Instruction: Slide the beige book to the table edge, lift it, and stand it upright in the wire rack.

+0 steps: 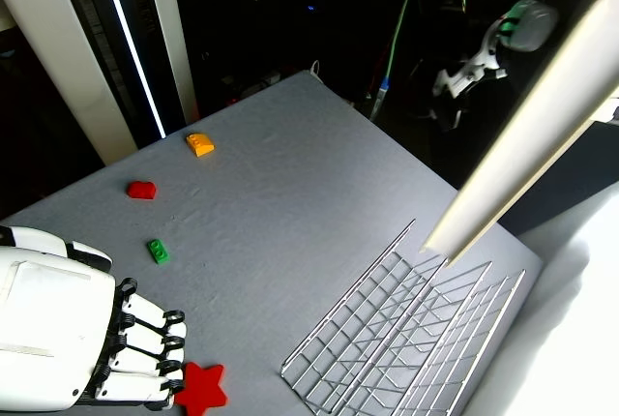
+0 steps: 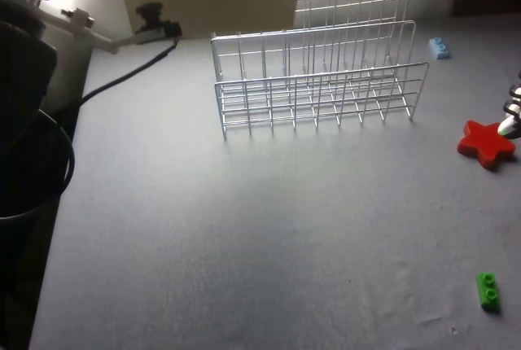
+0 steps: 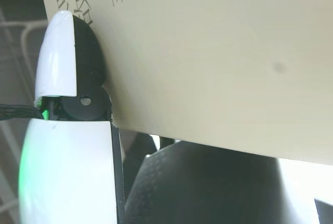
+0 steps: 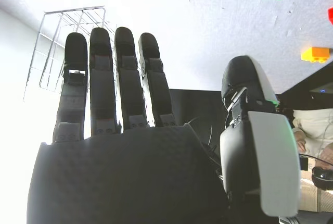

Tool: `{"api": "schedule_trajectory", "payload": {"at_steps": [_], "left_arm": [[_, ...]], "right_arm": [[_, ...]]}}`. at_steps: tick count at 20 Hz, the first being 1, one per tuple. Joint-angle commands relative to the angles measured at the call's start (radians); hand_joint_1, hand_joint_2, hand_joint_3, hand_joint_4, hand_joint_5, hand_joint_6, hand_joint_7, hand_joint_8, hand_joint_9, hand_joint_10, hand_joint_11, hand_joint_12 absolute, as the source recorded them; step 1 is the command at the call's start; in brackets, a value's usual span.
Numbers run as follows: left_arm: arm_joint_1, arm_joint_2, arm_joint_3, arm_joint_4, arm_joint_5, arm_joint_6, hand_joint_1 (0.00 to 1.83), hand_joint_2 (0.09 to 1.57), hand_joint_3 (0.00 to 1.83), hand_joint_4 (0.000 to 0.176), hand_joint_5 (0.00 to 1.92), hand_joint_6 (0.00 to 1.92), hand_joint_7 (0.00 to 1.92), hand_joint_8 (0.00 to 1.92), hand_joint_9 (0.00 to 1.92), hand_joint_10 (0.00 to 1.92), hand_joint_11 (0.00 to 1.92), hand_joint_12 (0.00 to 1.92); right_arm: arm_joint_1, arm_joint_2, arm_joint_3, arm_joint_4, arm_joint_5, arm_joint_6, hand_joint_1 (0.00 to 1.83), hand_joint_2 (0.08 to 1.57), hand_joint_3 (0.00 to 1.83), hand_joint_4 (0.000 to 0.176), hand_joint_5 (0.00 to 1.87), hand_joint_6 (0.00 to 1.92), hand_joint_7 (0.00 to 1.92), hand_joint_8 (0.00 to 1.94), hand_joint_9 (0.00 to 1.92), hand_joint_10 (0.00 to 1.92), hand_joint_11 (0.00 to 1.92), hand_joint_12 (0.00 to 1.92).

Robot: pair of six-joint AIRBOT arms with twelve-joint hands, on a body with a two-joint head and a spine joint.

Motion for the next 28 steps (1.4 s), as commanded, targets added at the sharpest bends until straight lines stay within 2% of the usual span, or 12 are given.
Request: {"api": "schedule_trajectory", "payload": {"at_steps": [1,5,8,12,16,18,25,28], "left_arm": [[-0.008,-0.002,0.005,-0.014,-0.126,-0.02,1.46,1.25,0.0,0.0,0.69,1.34,0.5,1.39,0.59,1.52,0.74,1.61],[0.0,-0.028,0.005,-0.014,-0.128,-0.018,1.47,1.25,0.0,0.0,0.67,1.35,0.49,1.41,0.57,1.55,0.74,1.61],[0.006,-0.05,0.018,-0.026,-0.133,-0.018,1.47,1.25,0.0,0.0,0.69,1.34,0.48,1.42,0.57,1.55,0.73,1.6],[0.013,-0.088,0.038,-0.033,-0.133,-0.026,1.47,1.22,0.0,0.0,0.72,1.29,0.55,1.37,0.64,1.45,0.77,1.55],[0.024,-0.116,0.047,-0.043,-0.132,-0.028,1.47,1.24,0.0,0.0,0.69,1.34,0.51,1.39,0.61,1.5,0.75,1.57],[0.028,-0.138,0.066,-0.045,-0.142,-0.028,1.47,1.24,0.0,0.0,0.69,1.35,0.5,1.39,0.6,1.52,0.75,1.58],[0.029,-0.205,0.147,-0.045,-0.145,-0.044,1.47,1.23,0.0,0.0,0.71,1.34,0.54,1.33,0.62,1.49,0.76,1.56],[0.028,-0.224,0.168,-0.045,-0.145,-0.048,1.47,1.24,0.0,0.0,0.7,1.35,0.52,1.36,0.61,1.5,0.74,1.58]], "right_arm": [[0.013,0.007,0.002,0.025,-0.054,0.007,0.19,1.17,0.0,0.0,0.37,0.0,0.37,0.0,0.36,0.0,0.0,0.93],[0.022,0.005,0.002,0.025,-0.059,0.017,0.17,1.18,0.0,0.0,0.37,0.0,0.36,0.0,0.36,0.0,0.0,0.96],[0.026,0.005,0.002,0.025,-0.052,0.018,0.19,1.18,0.0,0.0,0.36,0.0,0.35,0.0,0.34,0.0,0.0,0.92],[0.033,0.008,0.002,0.025,-0.05,0.003,0.19,1.18,0.0,0.0,0.35,0.0,0.36,0.0,0.35,0.0,0.0,0.93],[0.034,0.01,0.002,0.025,-0.051,0.001,0.21,1.18,0.0,0.0,0.39,0.01,0.38,0.0,0.37,0.0,0.0,0.97],[0.037,0.009,0.002,0.025,-0.048,0.0,0.21,1.18,0.0,0.0,0.36,0.0,0.36,0.0,0.35,0.0,0.0,0.92],[0.043,0.008,0.001,0.025,-0.039,-0.009,0.2,1.18,0.0,0.0,0.35,0.0,0.37,0.0,0.37,0.0,0.0,0.97],[0.044,0.008,0.0,0.025,-0.041,-0.009,0.2,1.17,0.0,0.0,0.36,0.01,0.38,0.0,0.38,0.01,0.01,0.97]]}}
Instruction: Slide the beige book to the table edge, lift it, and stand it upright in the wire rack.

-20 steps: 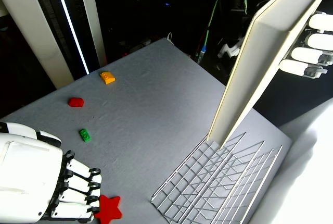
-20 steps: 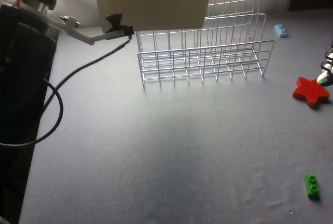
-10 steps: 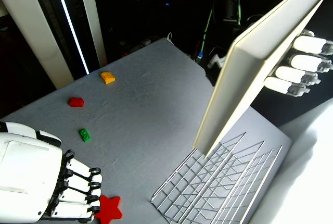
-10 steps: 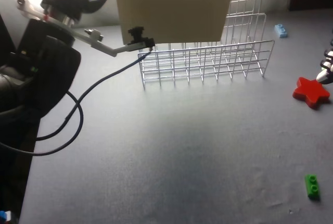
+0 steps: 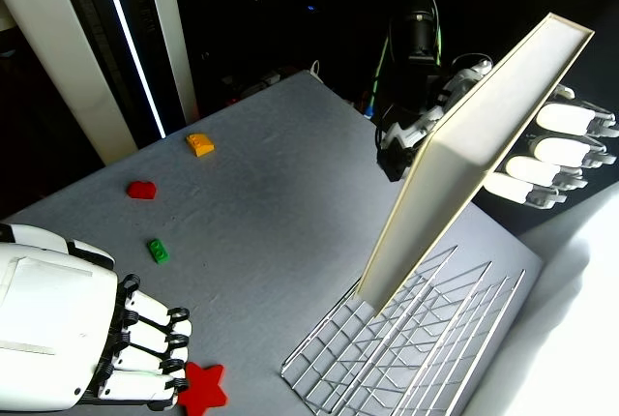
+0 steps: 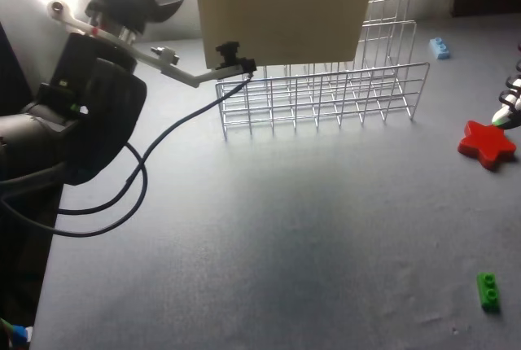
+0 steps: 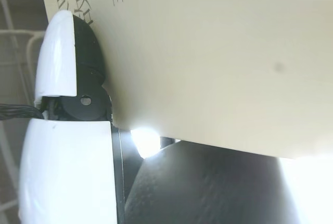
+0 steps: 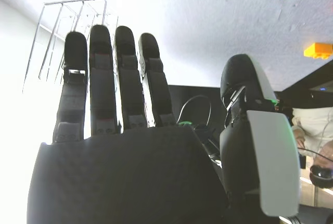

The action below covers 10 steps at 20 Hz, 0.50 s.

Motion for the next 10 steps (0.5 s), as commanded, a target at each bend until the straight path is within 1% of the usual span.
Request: {"api": "schedule_trajectory", "payload": {"at_steps": [1,4,5,7,10], "left_arm": [[-0.009,0.004,0.009,-0.01,-0.12,-0.021,1.47,1.23,0.0,0.0,0.71,1.34,0.53,1.35,0.61,1.49,0.76,1.55],[-0.008,-0.015,0.026,-0.011,-0.119,-0.023,1.47,1.23,0.0,0.0,0.71,1.34,0.54,1.33,0.63,1.45,0.77,1.55],[-0.008,-0.02,0.03,-0.011,-0.118,-0.024,1.47,1.24,0.0,0.0,0.71,1.34,0.51,1.36,0.61,1.49,0.75,1.58],[-0.008,-0.033,0.042,-0.011,-0.118,-0.028,1.47,1.24,0.0,0.0,0.71,1.32,0.51,1.38,0.6,1.52,0.75,1.57],[-0.006,-0.048,0.059,-0.011,-0.118,-0.032,1.47,1.25,0.0,0.0,0.69,1.35,0.49,1.41,0.59,1.52,0.74,1.59]], "right_arm": [[0.013,0.007,0.0,0.027,-0.05,-0.007,0.19,1.17,0.0,0.0,0.36,0.01,0.38,0.0,0.38,0.0,0.01,0.97],[0.017,0.007,-0.002,0.027,-0.046,-0.012,0.17,1.18,0.0,0.0,0.37,0.01,0.38,0.0,0.37,0.0,0.0,0.95],[0.018,0.007,-0.002,0.027,-0.046,-0.012,0.2,1.18,0.0,0.0,0.38,0.0,0.39,0.0,0.37,0.0,0.0,0.97],[0.02,0.006,-0.003,0.027,-0.046,-0.013,0.21,1.17,0.0,0.0,0.38,0.0,0.38,0.0,0.38,0.0,0.0,0.97],[0.024,0.006,-0.004,0.027,-0.045,-0.021,0.17,1.18,0.0,0.0,0.36,0.0,0.37,0.0,0.37,0.0,0.0,0.96]]}}
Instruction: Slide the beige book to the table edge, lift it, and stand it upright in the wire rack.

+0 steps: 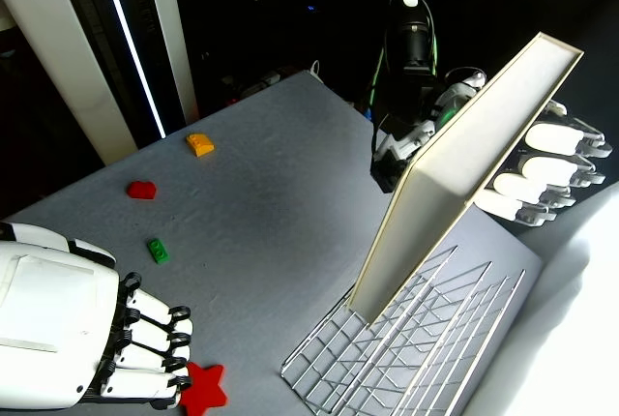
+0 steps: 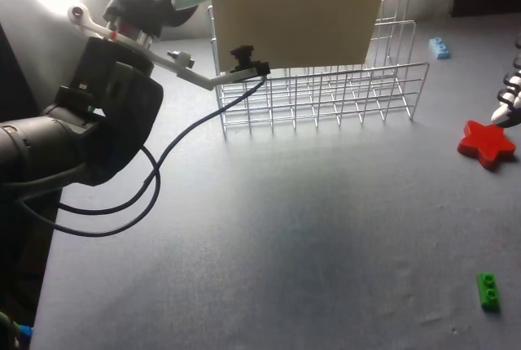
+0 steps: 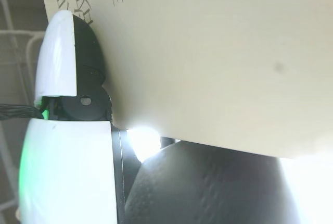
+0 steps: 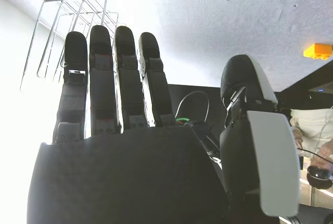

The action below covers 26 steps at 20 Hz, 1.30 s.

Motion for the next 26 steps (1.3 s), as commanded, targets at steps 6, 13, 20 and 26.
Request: {"api": "schedule_trajectory", "payload": {"at_steps": [6,13,20,26], "left_arm": [[0.011,-0.041,0.041,-0.042,-0.145,-0.024,1.47,1.23,0.0,0.0,0.71,1.35,0.52,1.36,0.61,1.48,0.76,1.54],[0.043,-0.091,0.11,-0.059,-0.178,-0.024,1.47,1.24,0.0,0.0,0.7,1.34,0.51,1.37,0.59,1.51,0.77,1.54],[0.074,-0.148,0.164,-0.063,-0.193,-0.03,1.47,1.25,0.0,0.0,0.71,1.32,0.49,1.42,0.57,1.54,0.71,1.61],[0.093,-0.201,0.215,-0.065,-0.199,-0.036,1.47,1.24,0.0,0.0,0.72,1.31,0.52,1.37,0.61,1.49,0.74,1.59]], "right_arm": [[0.017,0.007,-0.005,0.028,-0.041,-0.004,0.2,1.17,0.0,0.0,0.38,0.0,0.39,0.0,0.38,0.0,0.01,0.98],[0.024,0.007,-0.01,0.029,-0.042,0.001,0.21,1.18,0.0,0.0,0.38,0.0,0.39,0.0,0.39,0.0,0.0,0.97],[0.028,0.007,-0.011,0.036,-0.039,-0.002,0.16,1.18,0.0,0.0,0.4,0.01,0.4,0.01,0.4,0.01,0.01,0.98],[0.032,0.005,-0.012,0.037,-0.035,-0.008,0.2,1.17,0.0,0.0,0.4,0.0,0.39,0.0,0.38,0.0,0.0,0.97]]}}
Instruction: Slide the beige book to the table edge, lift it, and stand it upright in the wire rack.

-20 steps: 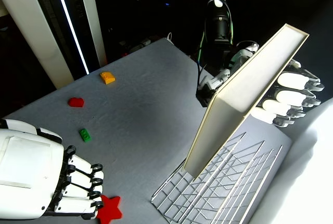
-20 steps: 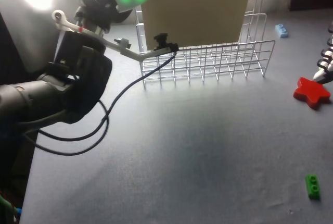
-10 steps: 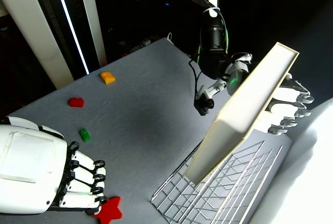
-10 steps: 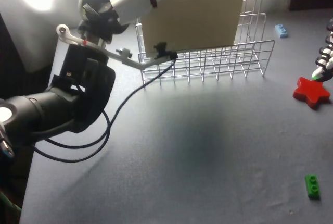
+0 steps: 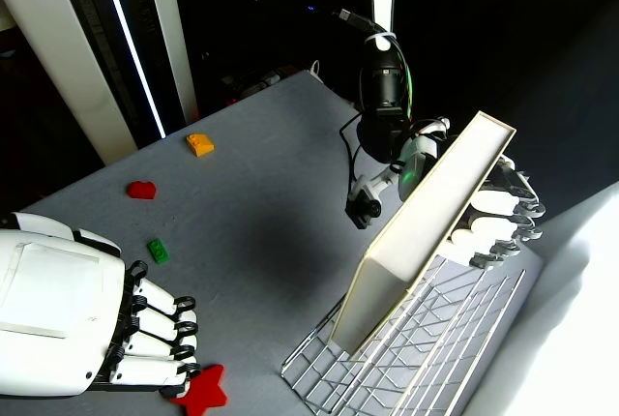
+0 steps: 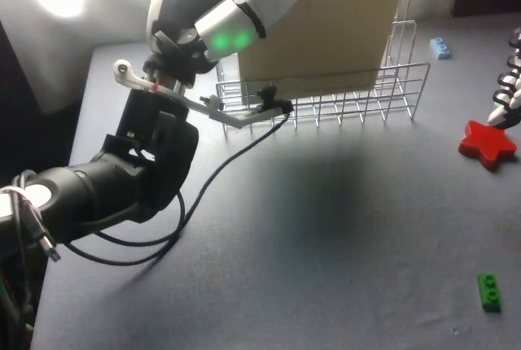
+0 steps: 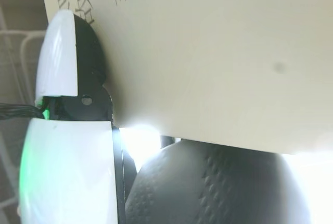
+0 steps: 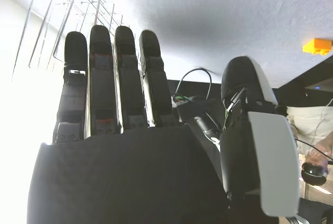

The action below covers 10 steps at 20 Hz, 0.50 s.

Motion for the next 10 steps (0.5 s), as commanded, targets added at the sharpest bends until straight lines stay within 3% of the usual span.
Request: {"api": "schedule_trajectory", "payload": {"at_steps": [1,2,10], "left_arm": [[0.004,0.002,0.004,-0.007,-0.119,-0.02,1.47,1.23,0.0,0.0,0.72,1.31,0.52,1.37,0.61,1.49,0.75,1.58],[0.009,0.001,0.005,-0.013,-0.12,-0.02,1.47,1.25,0.0,0.0,0.71,1.33,0.5,1.4,0.58,1.51,0.69,1.66],[0.032,-0.038,0.054,-0.055,-0.124,-0.014,1.47,1.22,0.0,0.0,0.73,1.26,0.55,1.35,0.63,1.47,0.76,1.58]], "right_arm": [[0.019,0.002,0.0,0.034,-0.048,-0.01,0.21,1.17,0.0,0.0,0.4,0.0,0.39,0.0,0.38,0.0,0.0,0.97],[0.024,0.0,0.0,0.033,-0.049,-0.014,0.21,1.17,0.0,0.0,0.4,0.0,0.4,0.01,0.38,0.0,0.0,0.97],[0.034,-0.009,-0.001,0.034,-0.046,-0.021,0.21,1.17,0.0,0.0,0.41,0.0,0.4,0.0,0.39,0.0,0.0,0.98]]}}
